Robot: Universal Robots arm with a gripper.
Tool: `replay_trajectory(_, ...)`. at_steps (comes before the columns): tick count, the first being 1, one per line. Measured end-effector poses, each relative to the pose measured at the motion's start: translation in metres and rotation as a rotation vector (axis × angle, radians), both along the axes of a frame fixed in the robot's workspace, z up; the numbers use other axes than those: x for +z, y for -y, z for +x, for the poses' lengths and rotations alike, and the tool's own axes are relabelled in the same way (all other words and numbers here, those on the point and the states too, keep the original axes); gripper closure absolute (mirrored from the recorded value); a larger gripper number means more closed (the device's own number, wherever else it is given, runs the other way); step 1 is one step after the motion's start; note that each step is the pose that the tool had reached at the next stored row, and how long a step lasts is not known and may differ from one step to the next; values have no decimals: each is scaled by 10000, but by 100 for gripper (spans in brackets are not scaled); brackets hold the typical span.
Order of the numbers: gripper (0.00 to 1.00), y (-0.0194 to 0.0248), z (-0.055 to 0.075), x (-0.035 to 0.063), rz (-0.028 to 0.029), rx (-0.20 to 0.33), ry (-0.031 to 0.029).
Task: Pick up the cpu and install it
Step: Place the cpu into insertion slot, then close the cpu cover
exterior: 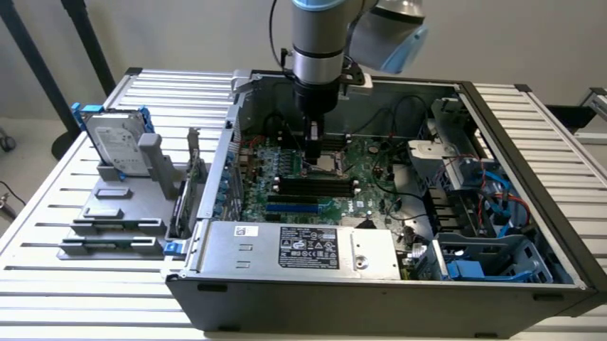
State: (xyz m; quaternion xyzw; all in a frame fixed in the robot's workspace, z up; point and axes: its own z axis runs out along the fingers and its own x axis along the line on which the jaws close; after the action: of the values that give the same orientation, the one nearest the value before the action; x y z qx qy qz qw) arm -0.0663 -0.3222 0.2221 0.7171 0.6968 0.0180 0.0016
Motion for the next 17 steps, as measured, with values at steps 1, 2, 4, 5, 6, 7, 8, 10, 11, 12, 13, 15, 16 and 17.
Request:
replay_trajectory(1, 46, 0, -32, 5, 9, 0, -1)
replay_trajectory(2, 52, 0, -63, 9, 18, -1, 0)
replay_trajectory(4, 58, 0, -126, 16, 32, -1, 0)
replay_trajectory(5, 64, 0, -154, 19, 35, -1, 0)
replay_trajectory(6, 64, 0, -176, 22, 39, -1, -1)
replay_trajectory(7, 76, 0, -193, 24, 43, 0, 0)
replay_trajectory(8, 76, 0, -207, 25, 47, -1, 0)
replay_trajectory(10, 87, 0, -210, 26, 49, -1, -1)
replay_trajectory(11, 87, 0, -210, 25, 50, 0, 0)
replay_trajectory(12, 89, 0, -210, 25, 51, -1, 0)
replay_trajectory(13, 89, 0, -210, 25, 51, -1, 0)
replay_trajectory(15, 89, 0, -210, 25, 51, -1, 0)
replay_trajectory(16, 89, 0, -210, 25, 51, -1, 0)
replay_trajectory(17, 89, 0, -210, 25, 51, -1, 0)
